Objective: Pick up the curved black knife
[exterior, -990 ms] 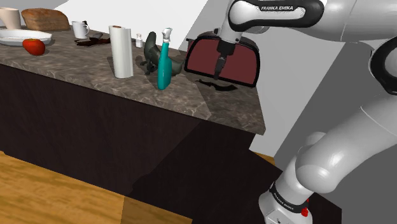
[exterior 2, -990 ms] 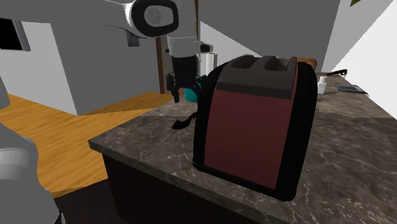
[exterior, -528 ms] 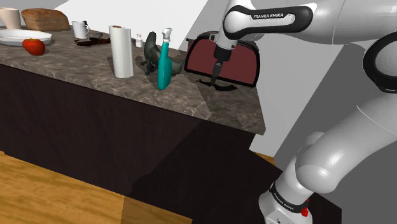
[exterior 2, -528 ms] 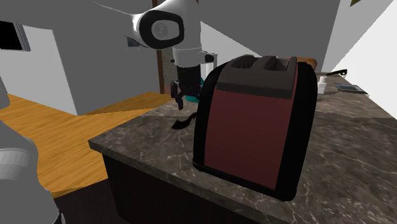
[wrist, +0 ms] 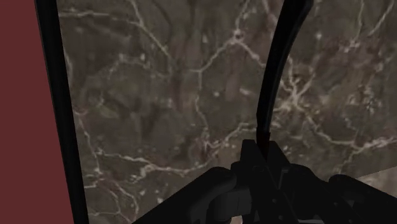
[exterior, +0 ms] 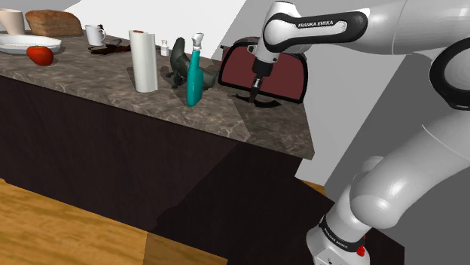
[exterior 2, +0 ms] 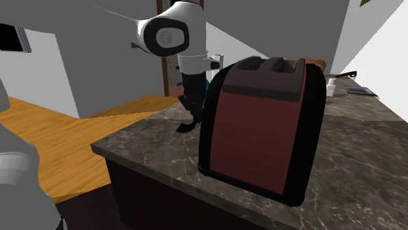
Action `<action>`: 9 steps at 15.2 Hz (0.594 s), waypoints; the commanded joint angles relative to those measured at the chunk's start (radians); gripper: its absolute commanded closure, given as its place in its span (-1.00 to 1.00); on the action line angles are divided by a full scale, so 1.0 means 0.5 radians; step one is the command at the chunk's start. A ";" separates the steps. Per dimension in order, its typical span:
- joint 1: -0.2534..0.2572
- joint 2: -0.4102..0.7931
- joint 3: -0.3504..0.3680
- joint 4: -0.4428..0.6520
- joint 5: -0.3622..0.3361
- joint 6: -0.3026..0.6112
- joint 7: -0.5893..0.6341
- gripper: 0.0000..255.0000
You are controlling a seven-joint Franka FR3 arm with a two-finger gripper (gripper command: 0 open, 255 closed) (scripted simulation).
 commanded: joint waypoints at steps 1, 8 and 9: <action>0.000 0.000 0.000 -0.001 0.000 0.000 0.000 1.00; 0.001 0.000 0.002 0.082 0.000 -0.081 0.003 1.00; 0.001 0.000 0.002 0.109 0.000 -0.108 0.003 1.00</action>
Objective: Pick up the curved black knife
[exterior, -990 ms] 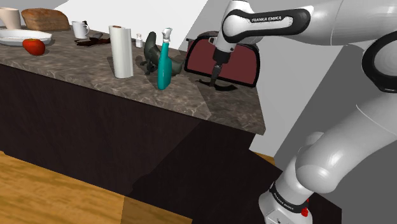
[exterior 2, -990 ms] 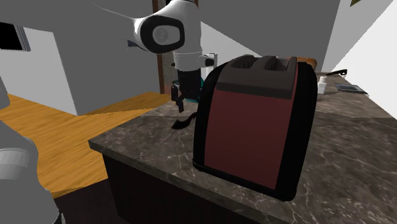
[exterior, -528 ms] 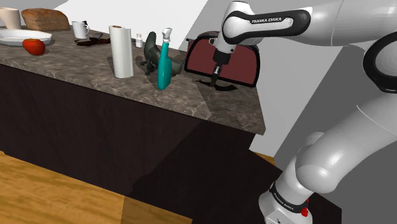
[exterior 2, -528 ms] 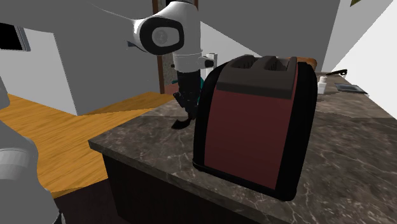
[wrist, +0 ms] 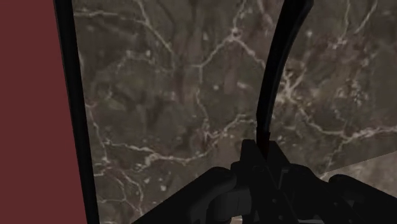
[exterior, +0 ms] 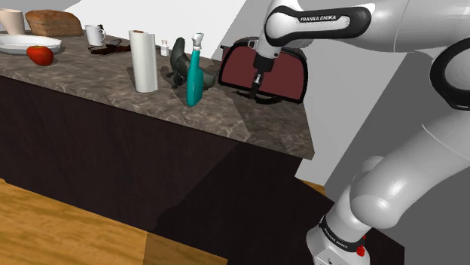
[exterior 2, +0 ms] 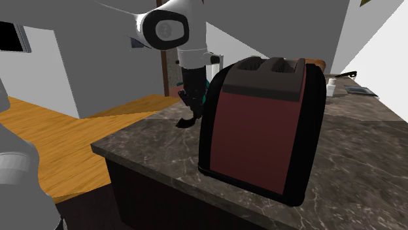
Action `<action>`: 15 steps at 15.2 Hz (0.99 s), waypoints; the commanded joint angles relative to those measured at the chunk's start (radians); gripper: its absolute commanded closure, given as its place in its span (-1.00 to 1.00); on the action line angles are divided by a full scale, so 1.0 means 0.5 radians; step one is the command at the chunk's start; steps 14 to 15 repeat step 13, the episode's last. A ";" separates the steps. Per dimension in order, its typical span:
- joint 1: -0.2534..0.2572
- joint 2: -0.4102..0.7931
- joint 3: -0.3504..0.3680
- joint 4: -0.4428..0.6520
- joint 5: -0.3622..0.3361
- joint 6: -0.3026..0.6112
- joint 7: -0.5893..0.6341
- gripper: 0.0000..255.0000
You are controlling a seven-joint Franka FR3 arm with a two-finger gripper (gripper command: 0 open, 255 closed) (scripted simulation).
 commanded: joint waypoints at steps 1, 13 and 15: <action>0.001 0.003 0.001 0.056 0.001 -0.053 0.002 1.00; 0.005 0.033 0.003 0.360 0.006 -0.328 0.005 1.00; 0.005 0.033 0.003 0.360 0.006 -0.328 0.005 1.00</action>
